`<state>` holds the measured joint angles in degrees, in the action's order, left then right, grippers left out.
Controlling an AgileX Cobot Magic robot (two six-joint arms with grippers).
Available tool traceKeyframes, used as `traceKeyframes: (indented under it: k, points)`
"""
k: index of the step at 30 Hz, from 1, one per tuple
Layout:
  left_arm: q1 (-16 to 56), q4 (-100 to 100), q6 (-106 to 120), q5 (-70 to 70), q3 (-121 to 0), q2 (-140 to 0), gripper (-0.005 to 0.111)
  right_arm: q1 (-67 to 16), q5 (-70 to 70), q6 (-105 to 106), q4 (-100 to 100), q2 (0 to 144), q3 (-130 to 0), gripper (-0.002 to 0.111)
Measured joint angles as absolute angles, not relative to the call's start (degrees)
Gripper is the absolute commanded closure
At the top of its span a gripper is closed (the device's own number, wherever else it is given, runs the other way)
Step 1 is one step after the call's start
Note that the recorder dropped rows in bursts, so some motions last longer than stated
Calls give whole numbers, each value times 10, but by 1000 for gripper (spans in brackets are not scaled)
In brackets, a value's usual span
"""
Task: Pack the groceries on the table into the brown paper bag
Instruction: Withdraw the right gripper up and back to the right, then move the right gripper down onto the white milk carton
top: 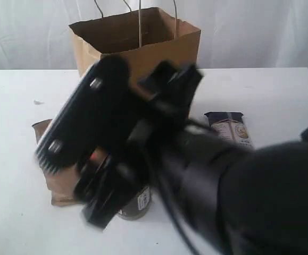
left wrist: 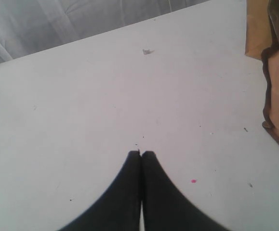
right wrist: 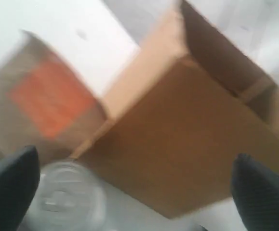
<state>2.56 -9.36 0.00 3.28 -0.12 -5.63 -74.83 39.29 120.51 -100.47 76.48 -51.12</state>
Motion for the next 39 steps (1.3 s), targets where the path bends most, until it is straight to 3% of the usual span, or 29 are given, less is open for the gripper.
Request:
traceKeyframes:
  k: [2, 4, 6, 7, 8, 9, 10, 20, 23, 24, 26, 29, 39]
  points:
    - [26, -94, 0, 33, -1, -56, 107, -790, 299, 1135, -1004, 784, -501, 12]
    - [26, -94, 0, 33, -1, -56, 107, -818, 253, 1029, -1003, 808, -498, 25]
    - [26, -94, 0, 33, -1, -56, 107, -837, 232, 935, -1003, 826, -489, 49]
    - [26, -94, 0, 33, -1, -56, 107, -843, 224, 906, -1003, 830, -486, 70]
    - [26, -94, 0, 33, -1, -56, 107, -851, 201, 861, -1003, 835, -475, 79]
    - [26, -94, 0, 33, -1, -56, 107, -853, 187, 850, -1003, 836, -470, 99]
    - [26, -94, 0, 33, -1, -56, 107, -857, 150, 835, -1003, 836, -458, 108]
    - [26, -94, 0, 33, -1, -56, 107, -837, 39, 758, -1002, 836, -352, 108]
    - [26, -94, 0, 33, -1, -56, 107, -798, -117, 718, -1001, 836, -323, 108]
    - [26, -94, 0, 33, -1, -56, 107, -776, -242, 684, -970, 836, -312, 108]
    - [26, -94, 0, 33, -1, -56, 107, -751, -320, 620, -925, 837, -312, 108]
    - [26, -94, 0, 33, -1, -56, 107, -722, -374, 456, -783, 827, -314, 108]
    - [26, -94, 0, 33, -1, -56, 107, -666, -370, -136, -22, 732, -309, 108]
